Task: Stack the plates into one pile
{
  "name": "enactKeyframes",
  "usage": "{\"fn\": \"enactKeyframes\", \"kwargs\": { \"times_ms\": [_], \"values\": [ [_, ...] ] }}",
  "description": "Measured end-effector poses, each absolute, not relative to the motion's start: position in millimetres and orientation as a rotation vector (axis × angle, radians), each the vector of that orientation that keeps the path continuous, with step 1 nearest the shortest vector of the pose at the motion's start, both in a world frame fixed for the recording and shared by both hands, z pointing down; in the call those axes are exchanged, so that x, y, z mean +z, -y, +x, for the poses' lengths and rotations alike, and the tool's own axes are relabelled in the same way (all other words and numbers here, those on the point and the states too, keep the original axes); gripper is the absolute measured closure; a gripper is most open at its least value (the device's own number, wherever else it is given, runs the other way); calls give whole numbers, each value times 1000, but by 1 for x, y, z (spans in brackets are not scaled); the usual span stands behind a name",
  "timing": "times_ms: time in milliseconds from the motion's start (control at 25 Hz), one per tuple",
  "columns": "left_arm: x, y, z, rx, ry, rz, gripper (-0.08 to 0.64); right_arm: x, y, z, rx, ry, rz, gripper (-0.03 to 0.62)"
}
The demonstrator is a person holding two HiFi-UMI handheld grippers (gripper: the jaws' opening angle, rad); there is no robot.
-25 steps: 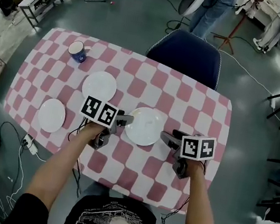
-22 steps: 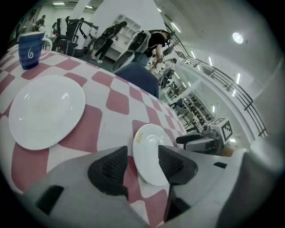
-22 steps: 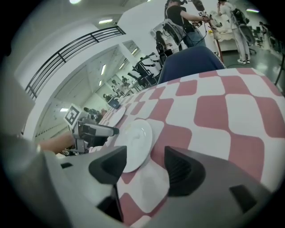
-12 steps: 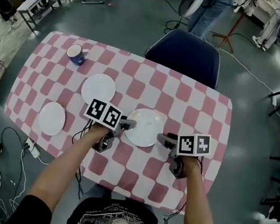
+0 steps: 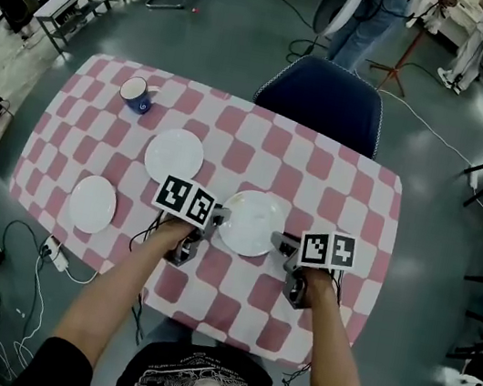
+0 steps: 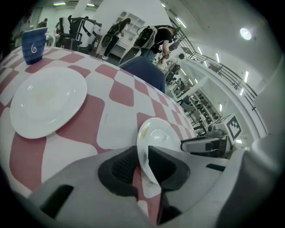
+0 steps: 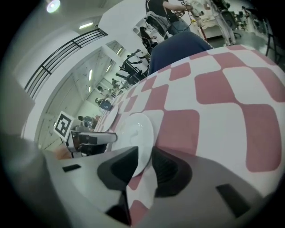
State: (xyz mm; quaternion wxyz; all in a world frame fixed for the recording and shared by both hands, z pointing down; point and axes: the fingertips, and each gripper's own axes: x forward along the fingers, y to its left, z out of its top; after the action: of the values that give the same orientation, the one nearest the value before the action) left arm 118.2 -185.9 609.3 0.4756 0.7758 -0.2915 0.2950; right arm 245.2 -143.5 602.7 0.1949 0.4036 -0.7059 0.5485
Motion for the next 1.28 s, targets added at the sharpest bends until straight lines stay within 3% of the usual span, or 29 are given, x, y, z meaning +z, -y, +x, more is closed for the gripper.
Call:
{"fn": "enactKeyframes", "kwargs": {
  "times_ms": [80, 440, 1280],
  "values": [
    [610, 186, 116, 732, 735, 1905, 492, 605, 142, 247, 1550, 1962, 1152, 529],
    [594, 189, 103, 672, 771, 1944, 508, 593, 144, 236, 1627, 2016, 1165, 554],
    [550, 216, -20, 572, 933, 1959, 508, 552, 180, 116, 1569, 2152, 1033, 558]
  ]
}}
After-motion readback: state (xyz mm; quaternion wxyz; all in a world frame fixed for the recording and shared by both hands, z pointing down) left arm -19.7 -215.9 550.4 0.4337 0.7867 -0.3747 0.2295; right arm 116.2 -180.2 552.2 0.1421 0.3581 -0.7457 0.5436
